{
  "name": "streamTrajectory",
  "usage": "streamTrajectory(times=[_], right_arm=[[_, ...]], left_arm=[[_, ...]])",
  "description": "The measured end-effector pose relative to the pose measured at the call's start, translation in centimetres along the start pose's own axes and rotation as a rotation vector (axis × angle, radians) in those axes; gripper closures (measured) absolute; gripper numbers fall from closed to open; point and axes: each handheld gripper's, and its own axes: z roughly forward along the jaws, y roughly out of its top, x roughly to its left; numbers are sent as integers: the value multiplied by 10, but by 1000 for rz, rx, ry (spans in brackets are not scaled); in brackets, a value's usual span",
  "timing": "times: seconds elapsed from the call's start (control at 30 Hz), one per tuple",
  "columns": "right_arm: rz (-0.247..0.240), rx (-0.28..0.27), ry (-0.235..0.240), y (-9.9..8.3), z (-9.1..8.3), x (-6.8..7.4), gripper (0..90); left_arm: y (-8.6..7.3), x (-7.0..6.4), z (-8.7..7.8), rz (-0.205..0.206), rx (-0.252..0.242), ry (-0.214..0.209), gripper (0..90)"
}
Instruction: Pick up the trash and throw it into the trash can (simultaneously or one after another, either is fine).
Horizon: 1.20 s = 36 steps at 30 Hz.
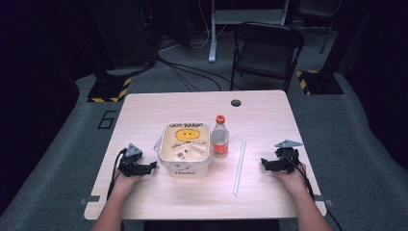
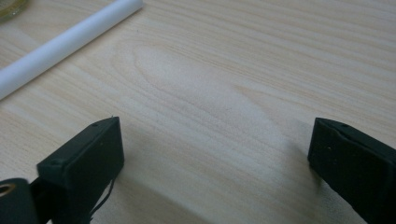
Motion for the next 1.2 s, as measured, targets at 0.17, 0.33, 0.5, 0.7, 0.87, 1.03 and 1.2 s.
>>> streamTrajectory(times=[0.17, 0.33, 0.5, 0.7, 0.87, 1.03, 1.2], right_arm=[[-11, -6, 6, 1, -2, 0, 158], [-6, -9, 2, 1, -3, 0, 176], [-13, -5, 10, 1, -4, -1, 227], [-8, -2, 9, 1, -6, 0, 297], [-12, 3, 9, 2, -8, 0, 377], [-12, 10, 35, 7, -11, 3, 416], [-41, -8, 50, 13, -18, 12, 426]], left_arm=[[0, 0, 0, -2, -1, -4, 164], [0, 0, 0, -2, -2, -3, 164], [0, 0, 0, -2, 0, -3, 164], [0, 0, 0, -2, 0, -3, 165], [0, 0, 0, -2, 0, -3, 165], [0, -1, 0, -3, -1, -1, 165], [0, -1, 0, -4, -1, 0, 165]])
